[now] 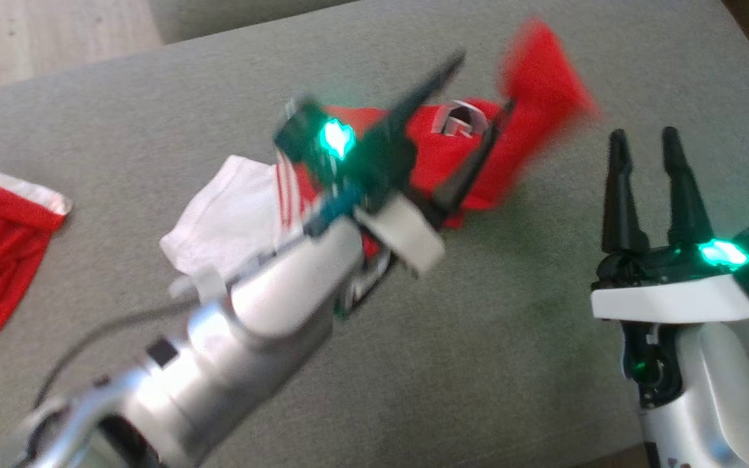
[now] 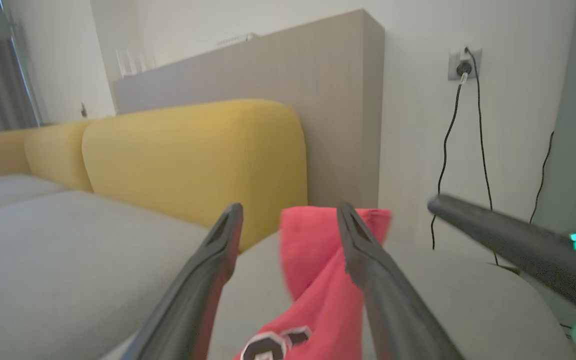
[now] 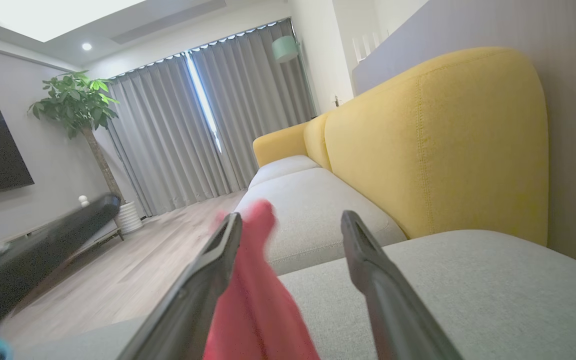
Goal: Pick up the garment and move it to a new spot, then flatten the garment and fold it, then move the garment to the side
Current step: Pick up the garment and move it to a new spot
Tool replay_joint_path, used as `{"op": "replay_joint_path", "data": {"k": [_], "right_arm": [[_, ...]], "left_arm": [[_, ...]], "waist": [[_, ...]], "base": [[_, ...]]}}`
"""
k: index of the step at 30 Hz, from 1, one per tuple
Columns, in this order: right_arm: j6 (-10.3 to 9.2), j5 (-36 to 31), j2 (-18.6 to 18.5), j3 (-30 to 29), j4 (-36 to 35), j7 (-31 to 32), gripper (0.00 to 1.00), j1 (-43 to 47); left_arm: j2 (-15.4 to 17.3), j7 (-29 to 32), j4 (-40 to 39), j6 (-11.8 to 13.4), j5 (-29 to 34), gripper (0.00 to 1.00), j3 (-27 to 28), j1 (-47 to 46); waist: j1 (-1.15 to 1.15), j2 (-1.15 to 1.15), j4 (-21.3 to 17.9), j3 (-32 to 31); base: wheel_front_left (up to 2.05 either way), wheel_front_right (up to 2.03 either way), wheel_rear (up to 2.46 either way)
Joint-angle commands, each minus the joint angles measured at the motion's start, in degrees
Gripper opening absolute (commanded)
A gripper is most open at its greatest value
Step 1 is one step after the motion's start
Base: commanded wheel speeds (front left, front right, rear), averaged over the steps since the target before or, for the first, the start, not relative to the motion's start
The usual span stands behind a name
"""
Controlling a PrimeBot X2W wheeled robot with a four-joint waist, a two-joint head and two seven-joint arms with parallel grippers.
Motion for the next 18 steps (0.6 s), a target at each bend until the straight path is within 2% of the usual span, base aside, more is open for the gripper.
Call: {"op": "replay_joint_path", "data": {"k": [1,4,8,13,18], "right_arm": [[-0.04,-0.14,-0.15,0.51,-2.27,-0.36,1.00,-0.08],[-0.04,-0.47,-0.15,-0.09,-2.43,-0.36,1.00,0.09],[-0.04,-1.57,-0.15,0.07,-2.50,-0.36,1.00,0.39],[-0.04,-4.25,-0.15,0.52,-2.41,-0.36,1.00,1.06],[-0.04,-6.98,-0.15,1.16,-1.97,-0.36,1.00,2.42]], "left_arm": [[0.48,-0.71,-1.07,-0.13,-0.28,1.00,0.71,-0.16],[-0.21,-1.46,-1.02,-0.22,-0.05,1.00,-1.32,3.95],[1.53,-2.14,-0.61,1.98,-0.09,1.00,1.99,6.50],[7.31,-2.28,-5.06,5.30,1.06,1.00,13.00,9.68],[12.44,-2.29,-10.47,5.65,2.32,1.00,23.81,18.44]], "waist": [[0.00,0.00,1.37,-0.92],[0.00,0.00,3.37,-1.49],[0.00,0.00,6.62,-2.69],[0.00,0.00,10.67,-4.67],[0.00,0.00,14.13,-7.04]], "base": [[0.00,0.00,0.00],[0.00,0.00,0.00],[0.00,0.00,0.00],[0.00,0.00,0.00],[0.00,0.00,0.00]]}}
